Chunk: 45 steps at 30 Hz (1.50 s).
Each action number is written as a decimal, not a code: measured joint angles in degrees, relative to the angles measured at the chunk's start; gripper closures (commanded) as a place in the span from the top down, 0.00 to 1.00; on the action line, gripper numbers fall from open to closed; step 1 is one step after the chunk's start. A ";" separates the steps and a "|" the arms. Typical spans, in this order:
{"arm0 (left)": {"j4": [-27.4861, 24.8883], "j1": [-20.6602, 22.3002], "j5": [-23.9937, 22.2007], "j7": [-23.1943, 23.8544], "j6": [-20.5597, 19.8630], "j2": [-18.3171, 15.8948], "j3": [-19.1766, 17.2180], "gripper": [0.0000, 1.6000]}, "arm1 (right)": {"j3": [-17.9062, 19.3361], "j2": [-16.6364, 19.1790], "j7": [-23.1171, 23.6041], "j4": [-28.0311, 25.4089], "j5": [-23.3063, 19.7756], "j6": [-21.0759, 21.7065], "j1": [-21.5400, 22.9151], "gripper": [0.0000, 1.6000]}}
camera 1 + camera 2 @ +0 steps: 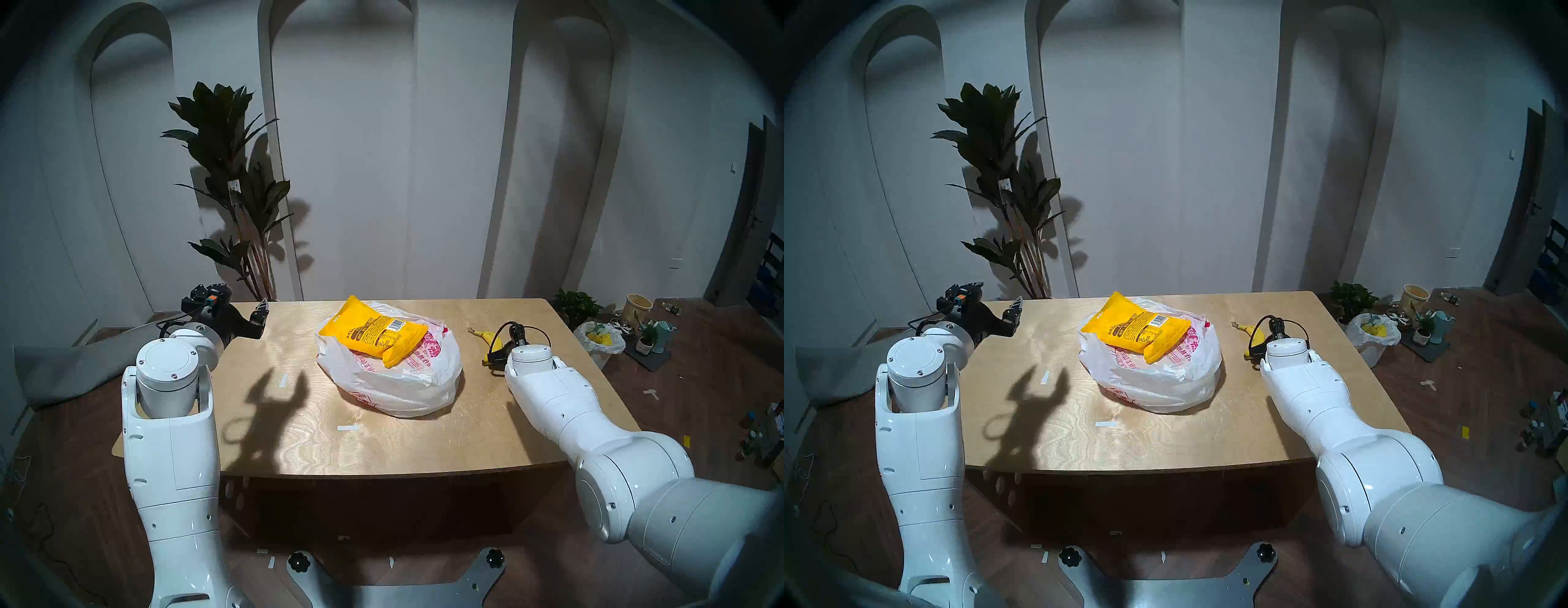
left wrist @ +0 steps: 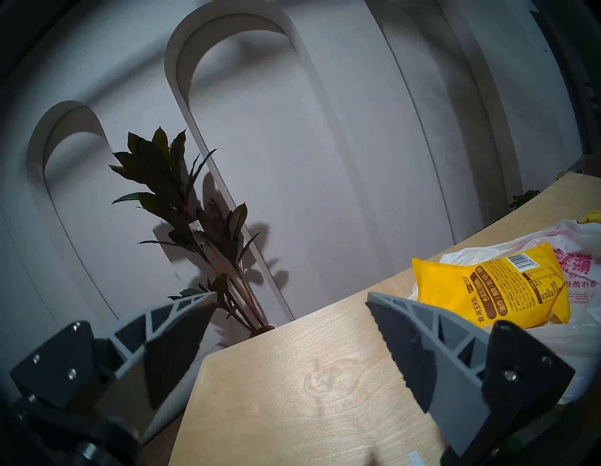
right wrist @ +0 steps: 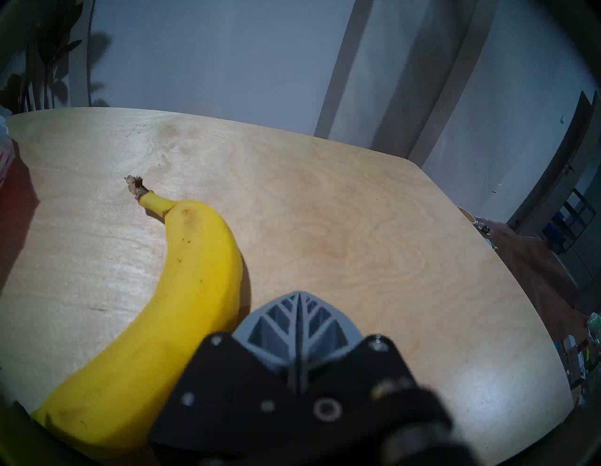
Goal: Bag the groceries: heavy items first, fragile items on top
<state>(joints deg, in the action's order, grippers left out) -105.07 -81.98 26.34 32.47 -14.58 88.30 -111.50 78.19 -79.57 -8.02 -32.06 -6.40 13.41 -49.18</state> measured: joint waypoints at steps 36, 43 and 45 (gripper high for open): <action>-2.91 -1.71 -1.82 1.61 0.24 -0.54 -1.90 1.00 | -2.41 -4.82 -4.27 -20.06 -4.35 3.20 -11.07 1.00; -2.94 -1.99 -2.12 1.82 0.27 -0.60 -1.75 1.00 | -1.63 -2.93 -6.48 -24.78 -3.72 2.45 -15.12 1.00; -2.83 -1.95 -2.20 1.86 0.30 -0.62 -1.39 1.00 | -1.51 -2.36 -6.65 -26.51 -3.42 2.11 -15.88 1.00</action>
<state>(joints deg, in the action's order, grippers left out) -107.90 -83.93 24.14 34.34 -14.29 87.68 -112.89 76.69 -81.94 -14.67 -58.57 -9.81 15.51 -65.07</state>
